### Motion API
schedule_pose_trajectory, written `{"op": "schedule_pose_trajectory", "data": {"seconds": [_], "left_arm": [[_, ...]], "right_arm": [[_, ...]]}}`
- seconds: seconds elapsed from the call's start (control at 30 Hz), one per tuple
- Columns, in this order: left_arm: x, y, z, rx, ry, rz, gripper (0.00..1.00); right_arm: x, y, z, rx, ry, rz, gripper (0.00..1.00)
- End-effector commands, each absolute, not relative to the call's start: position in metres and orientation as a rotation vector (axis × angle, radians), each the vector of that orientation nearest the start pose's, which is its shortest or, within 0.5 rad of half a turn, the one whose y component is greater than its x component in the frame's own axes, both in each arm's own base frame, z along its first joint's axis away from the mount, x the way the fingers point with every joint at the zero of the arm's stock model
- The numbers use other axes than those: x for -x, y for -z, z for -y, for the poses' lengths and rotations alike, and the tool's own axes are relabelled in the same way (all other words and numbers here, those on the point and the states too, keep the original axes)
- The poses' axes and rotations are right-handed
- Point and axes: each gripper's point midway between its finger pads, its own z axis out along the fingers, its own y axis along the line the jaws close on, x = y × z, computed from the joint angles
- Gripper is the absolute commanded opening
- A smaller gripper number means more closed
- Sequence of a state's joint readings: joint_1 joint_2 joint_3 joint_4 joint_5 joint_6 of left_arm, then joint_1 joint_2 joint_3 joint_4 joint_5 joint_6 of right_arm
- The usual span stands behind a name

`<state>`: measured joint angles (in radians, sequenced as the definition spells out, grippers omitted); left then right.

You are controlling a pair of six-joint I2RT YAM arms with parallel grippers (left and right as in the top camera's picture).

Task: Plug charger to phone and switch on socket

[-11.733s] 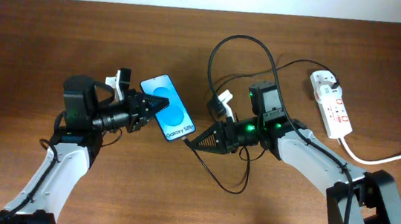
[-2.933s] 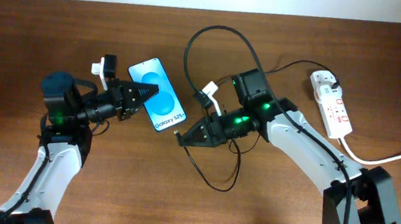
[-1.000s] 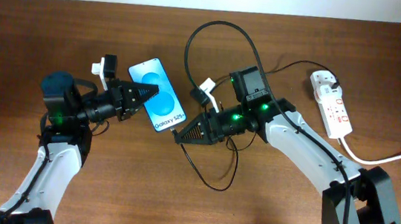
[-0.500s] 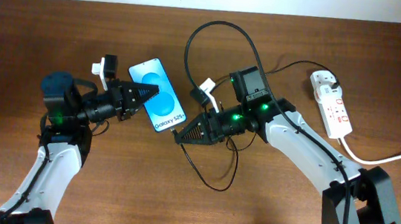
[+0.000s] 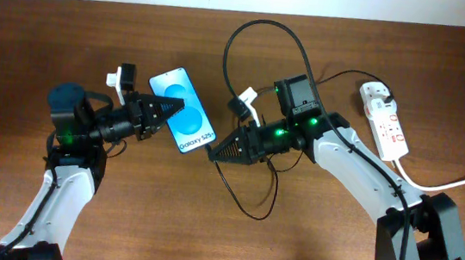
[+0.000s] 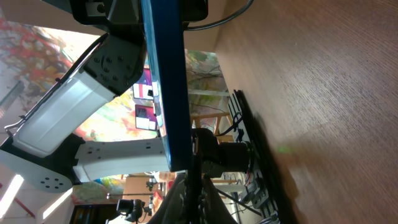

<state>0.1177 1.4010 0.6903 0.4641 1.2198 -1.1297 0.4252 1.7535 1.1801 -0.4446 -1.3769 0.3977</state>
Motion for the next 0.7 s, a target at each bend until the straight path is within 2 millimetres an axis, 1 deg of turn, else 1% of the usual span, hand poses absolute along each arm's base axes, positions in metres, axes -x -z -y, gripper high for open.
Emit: {"op": "schedule_pose_trajectory", "data": {"seconds": [0.0,0.17,0.23,0.67], "left_arm": [[-0.3433,-0.2359,0.1245,0.191,1.771,-2.005,0.0],[-0.3433,-0.236,0.1245,0.191,1.771,-2.005,0.0],[-0.3433,-0.236,0.1245,0.191,1.771,-2.005,0.0],[-0.3433,-0.236,0.1245,0.191,1.772,-2.005,0.0]], "right_arm": [[-0.2596,-0.2099,-0.3032,0.62,-2.096,-2.377,0.04],[-0.2595,-0.2101,-0.3032,0.621,-2.098,-2.376,0.04],[-0.2575,-0.2132,-0.3029,0.631,-2.125,-2.361,0.04],[-0.2578,-0.2131,-0.3027,0.633,-2.123,-2.359,0.04]]}}
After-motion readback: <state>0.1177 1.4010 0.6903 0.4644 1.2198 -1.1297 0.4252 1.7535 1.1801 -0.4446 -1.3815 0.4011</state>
